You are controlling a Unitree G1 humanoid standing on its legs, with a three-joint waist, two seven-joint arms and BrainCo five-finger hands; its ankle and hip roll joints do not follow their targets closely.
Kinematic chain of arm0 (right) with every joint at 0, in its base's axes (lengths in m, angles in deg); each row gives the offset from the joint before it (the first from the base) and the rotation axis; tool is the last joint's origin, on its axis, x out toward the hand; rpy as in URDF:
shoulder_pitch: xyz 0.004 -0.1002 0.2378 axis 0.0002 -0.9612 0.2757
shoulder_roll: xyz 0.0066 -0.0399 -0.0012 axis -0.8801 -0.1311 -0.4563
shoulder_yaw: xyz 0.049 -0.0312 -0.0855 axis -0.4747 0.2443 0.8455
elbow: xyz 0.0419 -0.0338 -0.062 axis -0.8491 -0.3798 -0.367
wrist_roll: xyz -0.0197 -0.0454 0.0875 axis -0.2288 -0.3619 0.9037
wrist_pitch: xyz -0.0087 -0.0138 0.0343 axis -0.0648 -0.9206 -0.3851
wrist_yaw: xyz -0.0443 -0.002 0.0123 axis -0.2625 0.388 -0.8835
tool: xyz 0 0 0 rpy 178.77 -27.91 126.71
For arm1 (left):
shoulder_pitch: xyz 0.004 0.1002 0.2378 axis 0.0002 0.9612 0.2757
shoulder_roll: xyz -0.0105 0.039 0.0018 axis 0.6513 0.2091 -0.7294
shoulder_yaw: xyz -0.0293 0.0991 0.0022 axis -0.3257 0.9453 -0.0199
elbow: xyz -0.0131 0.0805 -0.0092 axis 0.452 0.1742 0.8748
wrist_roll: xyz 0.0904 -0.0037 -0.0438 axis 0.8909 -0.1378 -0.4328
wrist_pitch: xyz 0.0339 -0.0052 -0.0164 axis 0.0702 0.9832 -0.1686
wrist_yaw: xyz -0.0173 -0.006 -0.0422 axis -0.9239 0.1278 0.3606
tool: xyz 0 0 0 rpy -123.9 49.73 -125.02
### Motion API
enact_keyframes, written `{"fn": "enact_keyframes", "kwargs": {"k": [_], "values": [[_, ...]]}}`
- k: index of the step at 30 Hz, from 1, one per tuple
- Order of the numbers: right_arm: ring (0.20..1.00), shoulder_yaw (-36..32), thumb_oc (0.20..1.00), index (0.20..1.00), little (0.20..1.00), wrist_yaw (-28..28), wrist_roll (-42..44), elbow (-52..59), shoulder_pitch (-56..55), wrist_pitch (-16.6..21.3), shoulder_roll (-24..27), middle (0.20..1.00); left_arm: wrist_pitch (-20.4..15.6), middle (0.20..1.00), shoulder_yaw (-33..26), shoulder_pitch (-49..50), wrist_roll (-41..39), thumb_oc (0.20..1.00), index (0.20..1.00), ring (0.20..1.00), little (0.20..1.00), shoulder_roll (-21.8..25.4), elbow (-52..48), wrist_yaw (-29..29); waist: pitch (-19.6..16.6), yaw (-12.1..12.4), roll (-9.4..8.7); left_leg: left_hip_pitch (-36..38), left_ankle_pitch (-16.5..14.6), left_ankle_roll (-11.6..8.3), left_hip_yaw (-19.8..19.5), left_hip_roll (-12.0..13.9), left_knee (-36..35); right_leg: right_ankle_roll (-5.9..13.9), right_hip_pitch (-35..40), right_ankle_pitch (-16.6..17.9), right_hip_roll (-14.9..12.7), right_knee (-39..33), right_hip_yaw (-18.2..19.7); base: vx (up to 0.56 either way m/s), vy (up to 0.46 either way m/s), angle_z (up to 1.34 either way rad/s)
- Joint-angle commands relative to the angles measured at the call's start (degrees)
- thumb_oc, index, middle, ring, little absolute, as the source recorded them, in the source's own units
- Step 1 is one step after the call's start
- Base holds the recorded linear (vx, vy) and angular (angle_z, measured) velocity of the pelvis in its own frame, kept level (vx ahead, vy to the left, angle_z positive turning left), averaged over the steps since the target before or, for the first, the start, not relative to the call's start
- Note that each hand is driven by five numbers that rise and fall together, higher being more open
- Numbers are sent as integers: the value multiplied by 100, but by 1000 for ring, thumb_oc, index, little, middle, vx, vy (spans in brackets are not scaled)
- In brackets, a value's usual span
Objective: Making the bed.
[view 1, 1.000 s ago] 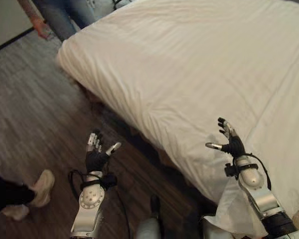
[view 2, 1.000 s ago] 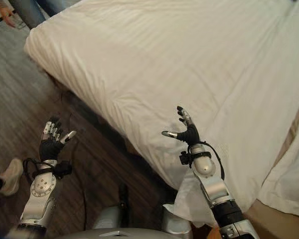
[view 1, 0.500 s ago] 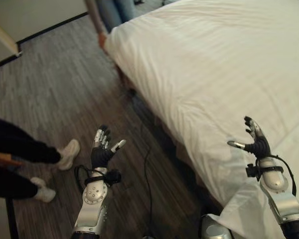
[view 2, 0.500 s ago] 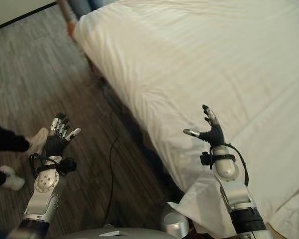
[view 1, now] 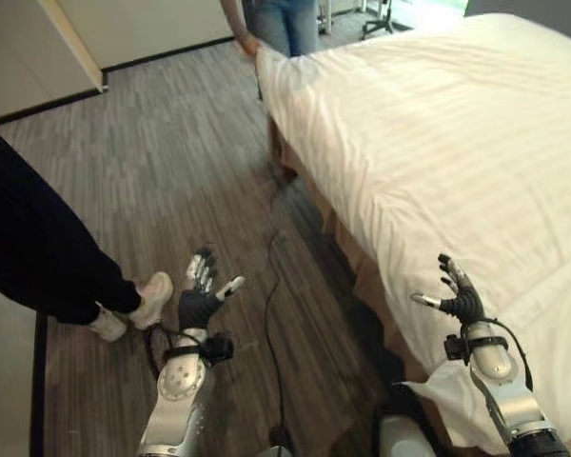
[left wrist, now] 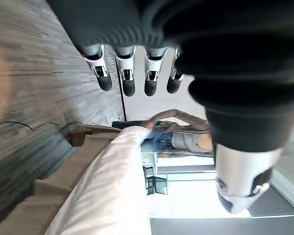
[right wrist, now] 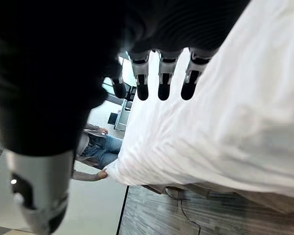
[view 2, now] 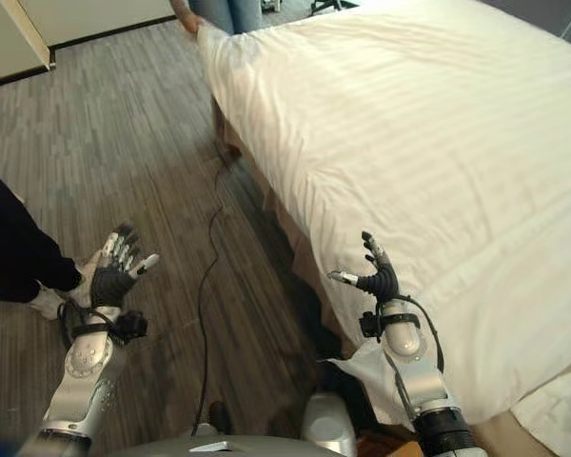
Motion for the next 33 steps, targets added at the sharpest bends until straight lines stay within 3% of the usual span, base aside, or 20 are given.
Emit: {"fn": "enact_keyframes", "kwargs": {"k": [1, 17, 18, 27, 30, 32, 33], "values": [[1000, -35, 1000, 1000, 1000, -60, -103, 374, 156, 303, -123, 1000, -261, 1000, -249, -110, -219, 1000, 1000, 1000, 1000, 150, -99, 21, -73, -47, -341, 120, -901, 90, 2, -357, 387, 25, 1194, -650, -190, -1128, -118, 7, -44, -13], [1000, 36, 1000, 1000, 1000, -33, -113, 298, -58, 325, -265, 1000, -235, 1000, -243, 117, -159, 1000, 1000, 1000, 1000, 52, -78, 43, -105, -36, -324, 415, -850, 55, -157, -295, 226, -14, 1426, -719, -154, -1080, -326, 27, -23, 6], [1000, 637, 1000, 1000, 1000, -602, -1285, 12, 400, 143, -27, 1000, 124, 1000, 209, 152, 482, 1000, 1000, 1000, 1000, 118, 860, -416, 55, 357, -616, -726, -786, 61, -920, -838, 657, 148, 724, -298, 116, -1145, 39, 0, 0, 0], [1000, 290, 1000, 1000, 1000, -588, -1309, 775, 152, 238, 55, 1000, 156, 1000, -33, 247, 825, 1000, 1000, 1000, 1000, 215, 510, -487, -125, 207, -604, -373, -889, 166, -1000, -864, 612, 107, 952, -545, 88, -836, 110, 45, 24, 13], [1000, 278, 1000, 1000, 1000, -517, -1211, 945, 169, 304, -23, 1000, 216, 1000, -112, 203, 1081, 1000, 1000, 1000, 1000, 373, 266, -573, 3, 229, -652, -292, -893, 248, -1010, -828, 575, 133, 707, -654, 146, -64, 40, -8, 37, 17], [1000, 326, 1000, 1000, 1000, -523, -1163, 942, 310, 295, -112, 1000, 207, 1000, -209, 135, 1182, 1000, 1000, 1000, 1000, 535, 125, -703, 221, 257, -652, -125, -910, 337, -989, -827, 442, 385, 111, -498, 85, 1106, -8, -18, 87, 1], [1000, 371, 1000, 1000, 1000, -557, -1142, 920, 430, 264, -133, 1000, 218, 1000, -195, 57, 1256, 1000, 1000, 1000, 1000, 593, 93, -845, 356, 233, -621, -40, -914, 368, -968, -810, 388, 554, -132, -184, 48, 1557, -38, 4, 97, -7]]}}
